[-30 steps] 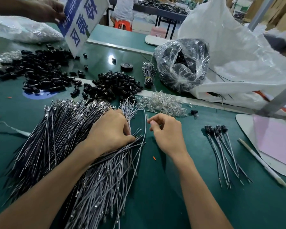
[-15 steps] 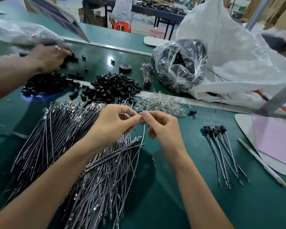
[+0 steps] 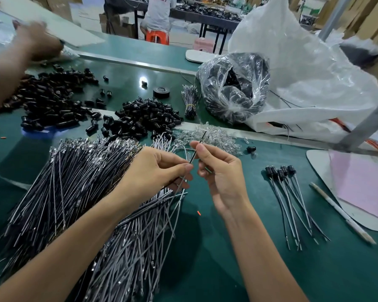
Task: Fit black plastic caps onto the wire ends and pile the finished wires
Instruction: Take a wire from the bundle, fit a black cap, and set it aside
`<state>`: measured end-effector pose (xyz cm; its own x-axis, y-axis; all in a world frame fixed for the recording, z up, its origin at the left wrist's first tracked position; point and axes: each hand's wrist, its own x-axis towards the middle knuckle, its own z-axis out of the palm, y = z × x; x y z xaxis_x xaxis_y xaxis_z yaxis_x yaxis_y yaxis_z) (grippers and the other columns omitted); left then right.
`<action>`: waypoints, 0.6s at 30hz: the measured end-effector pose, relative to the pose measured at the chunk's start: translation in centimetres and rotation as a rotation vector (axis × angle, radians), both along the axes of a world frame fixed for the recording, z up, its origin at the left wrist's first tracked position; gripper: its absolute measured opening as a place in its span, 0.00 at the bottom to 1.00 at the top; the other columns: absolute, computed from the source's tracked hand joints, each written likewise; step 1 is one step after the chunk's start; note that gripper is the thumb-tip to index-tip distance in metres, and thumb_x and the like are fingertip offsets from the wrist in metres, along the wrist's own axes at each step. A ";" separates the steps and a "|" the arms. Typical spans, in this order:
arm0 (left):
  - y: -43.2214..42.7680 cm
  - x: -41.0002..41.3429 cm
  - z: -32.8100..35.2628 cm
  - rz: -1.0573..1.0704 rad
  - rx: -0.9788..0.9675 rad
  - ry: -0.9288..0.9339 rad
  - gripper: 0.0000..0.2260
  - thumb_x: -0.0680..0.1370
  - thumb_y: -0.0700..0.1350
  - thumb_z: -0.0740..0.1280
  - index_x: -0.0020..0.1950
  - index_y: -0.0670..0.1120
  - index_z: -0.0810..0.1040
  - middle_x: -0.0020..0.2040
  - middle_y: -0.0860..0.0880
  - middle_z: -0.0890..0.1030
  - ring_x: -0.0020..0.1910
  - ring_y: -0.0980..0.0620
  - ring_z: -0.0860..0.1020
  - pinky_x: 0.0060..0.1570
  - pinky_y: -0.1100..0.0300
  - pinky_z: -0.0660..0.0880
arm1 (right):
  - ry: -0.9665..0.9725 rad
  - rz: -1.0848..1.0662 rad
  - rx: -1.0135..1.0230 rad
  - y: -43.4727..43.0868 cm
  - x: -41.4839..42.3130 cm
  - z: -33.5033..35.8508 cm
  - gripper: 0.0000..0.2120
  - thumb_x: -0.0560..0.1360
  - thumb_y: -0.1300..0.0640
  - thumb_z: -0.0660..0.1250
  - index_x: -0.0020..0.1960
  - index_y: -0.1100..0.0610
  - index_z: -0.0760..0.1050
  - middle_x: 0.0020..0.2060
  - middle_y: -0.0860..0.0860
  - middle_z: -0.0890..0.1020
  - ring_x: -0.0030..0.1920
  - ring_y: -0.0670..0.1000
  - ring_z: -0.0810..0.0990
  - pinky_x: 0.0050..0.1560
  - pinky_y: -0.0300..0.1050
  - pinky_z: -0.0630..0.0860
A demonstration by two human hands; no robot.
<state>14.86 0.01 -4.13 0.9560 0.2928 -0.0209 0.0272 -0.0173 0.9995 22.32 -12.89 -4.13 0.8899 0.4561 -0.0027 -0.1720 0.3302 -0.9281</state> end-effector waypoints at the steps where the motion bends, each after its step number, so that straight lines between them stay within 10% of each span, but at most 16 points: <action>1: -0.1 0.0 0.0 0.006 -0.011 -0.004 0.03 0.73 0.38 0.72 0.44 0.39 0.84 0.37 0.42 0.85 0.32 0.48 0.84 0.35 0.58 0.82 | -0.004 -0.002 0.000 0.0 0.0 0.0 0.05 0.70 0.62 0.72 0.45 0.61 0.84 0.32 0.49 0.81 0.27 0.44 0.69 0.28 0.33 0.69; 18: 0.3 -0.4 0.2 -0.275 -0.168 0.061 0.10 0.71 0.42 0.70 0.50 0.42 0.86 0.39 0.42 0.84 0.37 0.48 0.83 0.37 0.62 0.79 | 0.001 -0.219 0.033 -1.2 1.1 2.0 0.05 0.75 0.61 0.70 0.42 0.56 0.84 0.34 0.51 0.84 0.31 0.49 0.80 0.32 0.40 0.77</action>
<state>14.44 0.29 -3.98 0.9942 0.0113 -0.1069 0.1045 0.1325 0.9857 23.43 -14.12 -2.13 0.9677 0.2520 0.0082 -0.0938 0.3899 -0.9161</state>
